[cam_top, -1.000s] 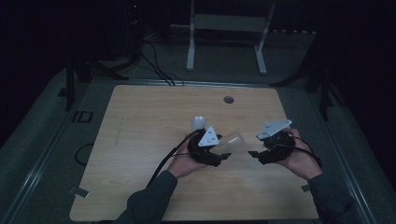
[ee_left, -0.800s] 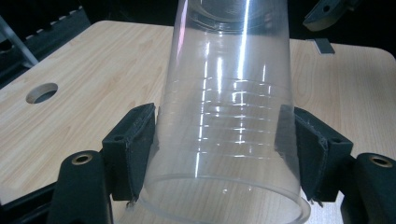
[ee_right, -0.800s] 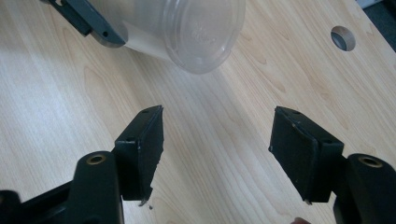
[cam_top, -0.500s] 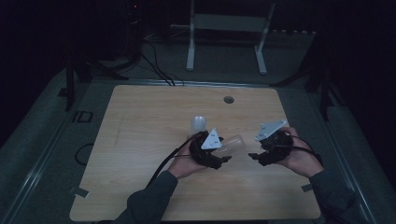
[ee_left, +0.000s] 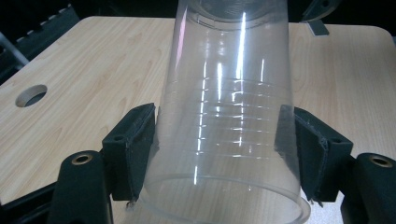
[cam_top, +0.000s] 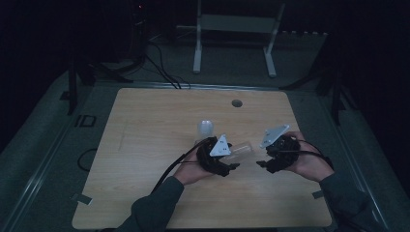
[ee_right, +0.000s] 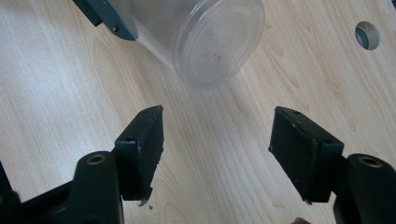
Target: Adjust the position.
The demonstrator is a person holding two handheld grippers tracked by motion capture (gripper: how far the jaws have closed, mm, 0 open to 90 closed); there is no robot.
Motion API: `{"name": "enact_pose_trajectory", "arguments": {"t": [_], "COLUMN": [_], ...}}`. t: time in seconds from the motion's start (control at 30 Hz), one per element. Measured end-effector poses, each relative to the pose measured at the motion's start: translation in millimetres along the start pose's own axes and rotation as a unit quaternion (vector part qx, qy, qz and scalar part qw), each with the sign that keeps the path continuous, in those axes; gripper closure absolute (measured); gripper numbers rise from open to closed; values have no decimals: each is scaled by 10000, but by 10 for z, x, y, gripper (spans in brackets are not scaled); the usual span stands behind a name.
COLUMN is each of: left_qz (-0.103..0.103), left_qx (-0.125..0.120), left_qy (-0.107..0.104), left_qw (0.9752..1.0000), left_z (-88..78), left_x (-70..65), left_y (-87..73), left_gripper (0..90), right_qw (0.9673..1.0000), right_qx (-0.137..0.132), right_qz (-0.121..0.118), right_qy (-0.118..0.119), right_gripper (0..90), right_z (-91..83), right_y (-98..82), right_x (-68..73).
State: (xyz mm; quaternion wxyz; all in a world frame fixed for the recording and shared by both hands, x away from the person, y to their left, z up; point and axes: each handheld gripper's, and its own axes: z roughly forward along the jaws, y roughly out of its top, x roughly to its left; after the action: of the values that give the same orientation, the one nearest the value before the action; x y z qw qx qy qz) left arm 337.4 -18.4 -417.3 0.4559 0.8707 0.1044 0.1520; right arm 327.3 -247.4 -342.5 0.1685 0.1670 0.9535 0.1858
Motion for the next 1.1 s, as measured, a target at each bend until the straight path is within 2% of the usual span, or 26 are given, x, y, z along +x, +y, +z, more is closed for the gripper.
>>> {"name": "enact_pose_trajectory", "arguments": {"t": [0.63, 0.83, 1.1], "left_qz": [329, 343, 466], "left_qx": [175, 198, 267], "left_qy": [-82, -159, -185], "left_qw": [9993, 9991, 9984], "left_z": [32, 31, 37], "left_x": [-63, -68, -87], "left_y": [15, 25, 37], "left_gripper": [298, 297, 298], "right_qw": [9989, 9982, 9971], "right_qx": [343, 401, 507], "right_qz": [-293, -417, -540], "right_qy": [118, 169, 200], "right_gripper": [337, 337, 338], "right_z": [53, 55, 41], "right_y": [104, 130, 160], "right_x": [49, 63, 72]}}
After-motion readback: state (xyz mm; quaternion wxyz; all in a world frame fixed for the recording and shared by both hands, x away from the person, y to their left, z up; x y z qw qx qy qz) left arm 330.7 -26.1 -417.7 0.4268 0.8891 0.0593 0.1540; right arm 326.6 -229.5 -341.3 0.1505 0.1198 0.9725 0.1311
